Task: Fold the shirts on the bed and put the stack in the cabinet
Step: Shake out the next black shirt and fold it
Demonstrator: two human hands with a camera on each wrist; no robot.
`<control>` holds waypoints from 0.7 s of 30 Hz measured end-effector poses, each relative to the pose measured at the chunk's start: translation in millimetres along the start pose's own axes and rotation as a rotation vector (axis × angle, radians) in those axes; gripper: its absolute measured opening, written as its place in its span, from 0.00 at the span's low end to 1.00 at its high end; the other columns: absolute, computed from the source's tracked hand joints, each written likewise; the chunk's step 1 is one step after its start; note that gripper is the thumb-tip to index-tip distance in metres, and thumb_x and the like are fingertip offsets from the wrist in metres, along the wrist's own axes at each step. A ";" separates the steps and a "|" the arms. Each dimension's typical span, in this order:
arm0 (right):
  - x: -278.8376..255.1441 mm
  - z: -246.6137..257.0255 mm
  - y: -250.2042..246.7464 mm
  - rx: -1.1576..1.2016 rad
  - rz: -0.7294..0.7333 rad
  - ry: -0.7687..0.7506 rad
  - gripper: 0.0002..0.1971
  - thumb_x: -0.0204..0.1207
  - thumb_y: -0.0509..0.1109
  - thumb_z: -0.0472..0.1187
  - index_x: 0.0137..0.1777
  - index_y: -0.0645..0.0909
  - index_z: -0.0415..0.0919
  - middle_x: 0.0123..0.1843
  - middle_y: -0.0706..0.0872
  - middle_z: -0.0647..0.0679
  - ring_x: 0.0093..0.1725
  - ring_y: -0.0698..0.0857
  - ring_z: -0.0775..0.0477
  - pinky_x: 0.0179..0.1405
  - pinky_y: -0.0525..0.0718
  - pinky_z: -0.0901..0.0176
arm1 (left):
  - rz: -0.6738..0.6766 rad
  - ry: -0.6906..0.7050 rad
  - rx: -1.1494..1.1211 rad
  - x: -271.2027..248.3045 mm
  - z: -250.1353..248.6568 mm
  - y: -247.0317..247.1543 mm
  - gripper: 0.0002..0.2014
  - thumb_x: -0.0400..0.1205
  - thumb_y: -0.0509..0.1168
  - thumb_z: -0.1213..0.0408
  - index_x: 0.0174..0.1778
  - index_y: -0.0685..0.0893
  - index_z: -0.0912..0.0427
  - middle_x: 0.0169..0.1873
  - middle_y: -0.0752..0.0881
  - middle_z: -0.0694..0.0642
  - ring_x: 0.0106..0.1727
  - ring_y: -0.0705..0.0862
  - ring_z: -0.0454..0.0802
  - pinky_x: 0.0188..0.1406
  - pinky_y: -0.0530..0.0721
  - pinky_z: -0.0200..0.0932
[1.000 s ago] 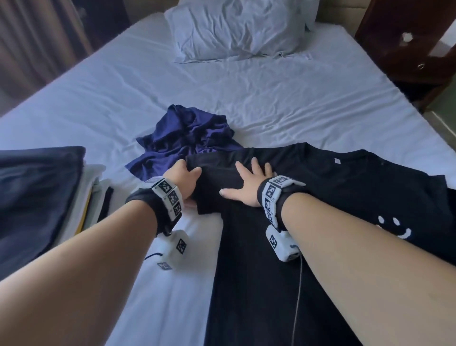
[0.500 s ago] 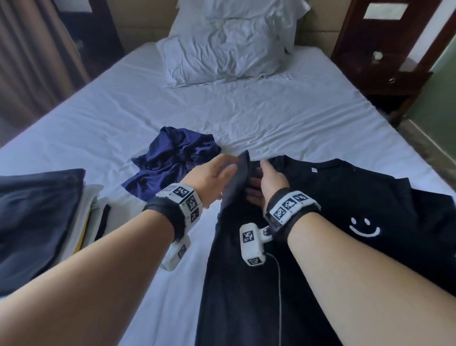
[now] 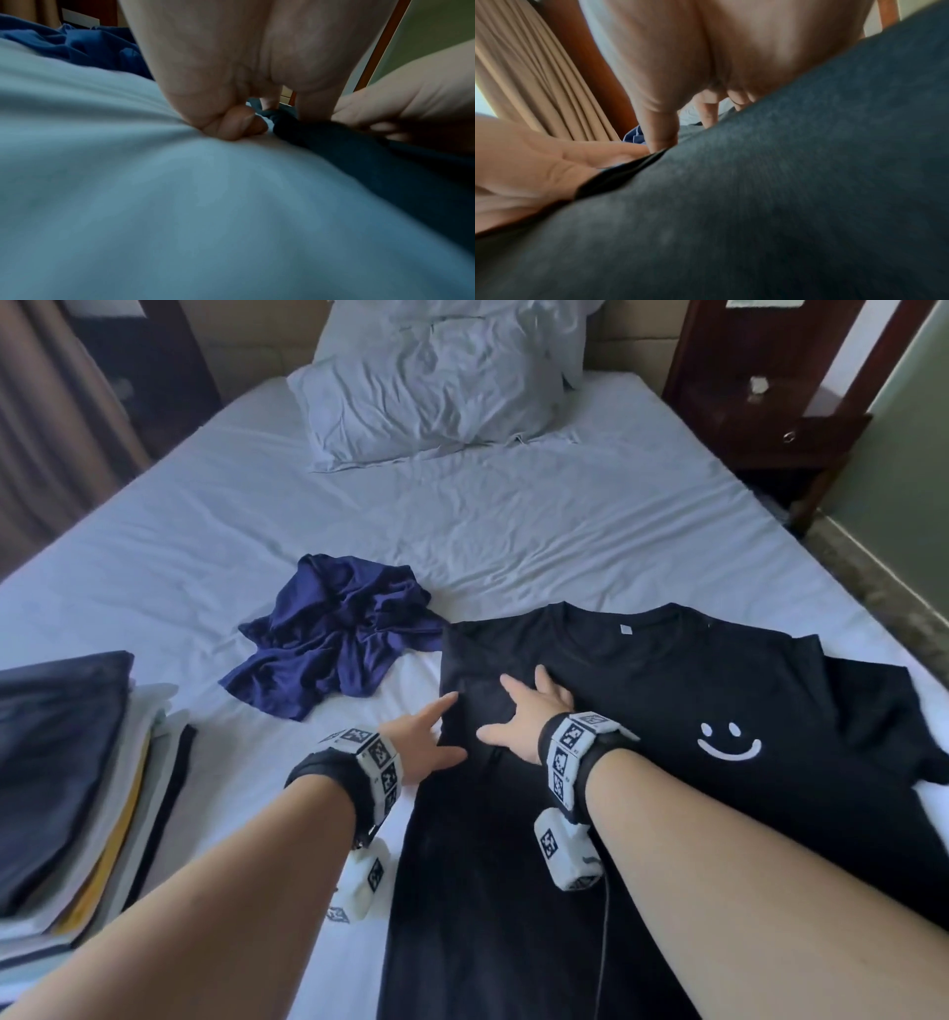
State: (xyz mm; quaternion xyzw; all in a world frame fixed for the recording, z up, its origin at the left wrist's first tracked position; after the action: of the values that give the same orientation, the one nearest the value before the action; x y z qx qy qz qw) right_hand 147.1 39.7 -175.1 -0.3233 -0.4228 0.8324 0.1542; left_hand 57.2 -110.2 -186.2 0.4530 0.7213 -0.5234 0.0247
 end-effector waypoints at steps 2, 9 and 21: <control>5.0 0.5 4.3 -0.060 0.016 0.027 0.48 0.74 0.73 0.63 0.89 0.50 0.61 0.91 0.36 0.46 0.88 0.45 0.35 0.85 0.56 0.39 | 0.029 -0.009 -0.013 7.0 4.5 3.4 0.43 0.85 0.68 0.46 0.89 0.47 0.32 0.74 0.80 0.68 0.69 0.84 0.64 0.67 0.80 0.49; 5.7 0.5 4.9 -0.042 0.013 0.012 0.50 0.73 0.75 0.60 0.89 0.48 0.60 0.91 0.35 0.48 0.89 0.46 0.36 0.84 0.56 0.39 | -0.031 -0.059 -0.077 13.8 -0.9 3.8 0.43 0.83 0.71 0.47 0.87 0.50 0.28 0.72 0.81 0.58 0.61 0.85 0.52 0.64 0.80 0.41; -123.9 -252.1 -191.2 0.567 -0.745 0.249 0.12 0.79 0.62 0.40 0.48 0.86 0.35 0.45 0.87 0.33 0.42 0.85 0.32 0.45 0.86 0.47 | -0.385 0.070 0.130 -32.5 -182.6 6.8 0.33 0.84 0.61 0.38 0.85 0.67 0.42 0.82 0.69 0.57 0.81 0.68 0.62 0.78 0.73 0.56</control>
State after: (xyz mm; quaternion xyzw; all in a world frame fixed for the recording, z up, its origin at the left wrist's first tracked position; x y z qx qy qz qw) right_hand 404.6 240.0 -80.1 -0.1922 -0.2445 0.7579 0.5735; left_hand 161.1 11.7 -92.3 0.3252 0.7595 -0.5481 -0.1302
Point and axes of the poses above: each hand's wrist, its own x-axis towards the middle knuckle, its own y-axis out of the palm, z = x × y, the point moved 8 cm from there along x, towards the middle knuckle
